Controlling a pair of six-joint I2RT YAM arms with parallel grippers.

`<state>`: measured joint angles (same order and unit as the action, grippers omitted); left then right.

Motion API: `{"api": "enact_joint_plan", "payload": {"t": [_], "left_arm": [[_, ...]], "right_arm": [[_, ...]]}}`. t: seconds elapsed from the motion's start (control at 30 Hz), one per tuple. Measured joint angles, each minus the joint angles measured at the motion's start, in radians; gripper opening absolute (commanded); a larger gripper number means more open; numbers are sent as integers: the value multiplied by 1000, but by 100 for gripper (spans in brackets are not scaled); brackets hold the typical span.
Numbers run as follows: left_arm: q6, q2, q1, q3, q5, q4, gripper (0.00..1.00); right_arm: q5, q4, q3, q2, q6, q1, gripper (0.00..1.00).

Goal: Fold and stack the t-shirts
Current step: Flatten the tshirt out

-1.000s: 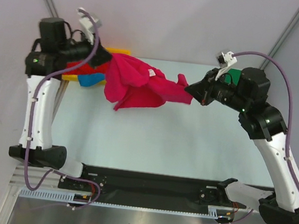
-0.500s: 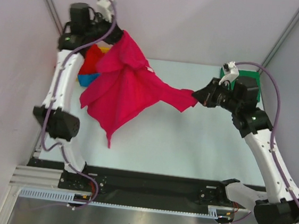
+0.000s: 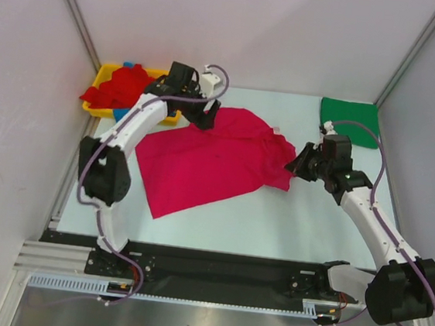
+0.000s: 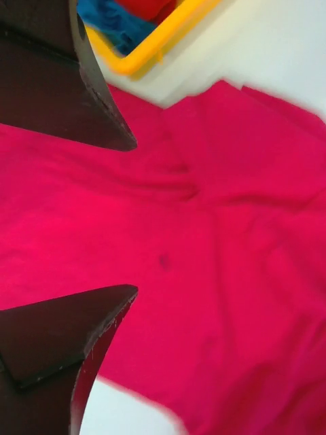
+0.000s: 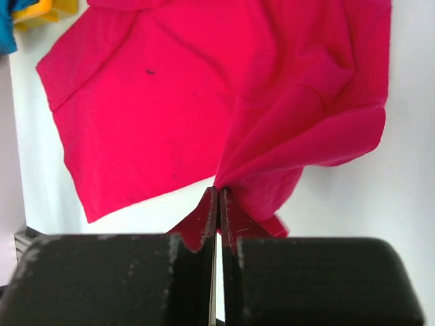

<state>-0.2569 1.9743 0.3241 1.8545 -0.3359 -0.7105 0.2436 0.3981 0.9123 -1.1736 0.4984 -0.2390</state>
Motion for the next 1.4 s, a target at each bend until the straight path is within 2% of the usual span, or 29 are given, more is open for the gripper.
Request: {"api": "enact_joint_plan", "payload": {"t": [0.13, 0.27, 0.4, 0.53, 0.6, 0.7, 0.8, 0.83, 0.9, 0.93, 1.03, 1.13, 1.23, 1.4], "left_arm": [[-158, -371, 84, -402, 12, 13, 79], [-285, -641, 154, -764, 75, 5, 78], [-351, -684, 158, -1052, 187, -16, 82], [-373, -684, 159, -1164, 256, -29, 84], [-372, -682, 160, -1169, 268, 1, 84], [-372, -658, 161, -1175, 292, 80, 78], [-364, -629, 163, -1188, 308, 119, 46], [-362, -629, 166, -1192, 307, 121, 29], [-367, -629, 175, -1197, 305, 124, 9], [-364, -629, 176, -1199, 305, 125, 4], [-377, -637, 175, -1193, 330, 100, 2], [-383, -675, 169, -1111, 343, -31, 2], [-392, -716, 158, -847, 329, -189, 2], [-429, -682, 133, -273, 323, -246, 3]], "right_arm": [[-14, -13, -39, 12, 0, 20, 0], [-11, -12, -85, 36, -1, 63, 0], [-6, -13, -95, 38, -2, 86, 0], [2, -15, -95, 39, -5, 88, 0], [5, -15, -95, 39, -6, 90, 0], [6, -15, -95, 38, -6, 94, 0], [7, -14, -95, 39, -6, 102, 0], [7, -11, -95, 39, -8, 109, 0], [7, 3, -95, 48, -16, 134, 0], [2, 19, -93, 58, -21, 150, 0], [-29, 115, -53, 108, -55, 190, 0], [-56, 253, 82, 156, -104, 204, 0], [-62, 389, 340, 170, -156, 206, 0], [-59, 448, 682, 139, -200, 216, 0]]}}
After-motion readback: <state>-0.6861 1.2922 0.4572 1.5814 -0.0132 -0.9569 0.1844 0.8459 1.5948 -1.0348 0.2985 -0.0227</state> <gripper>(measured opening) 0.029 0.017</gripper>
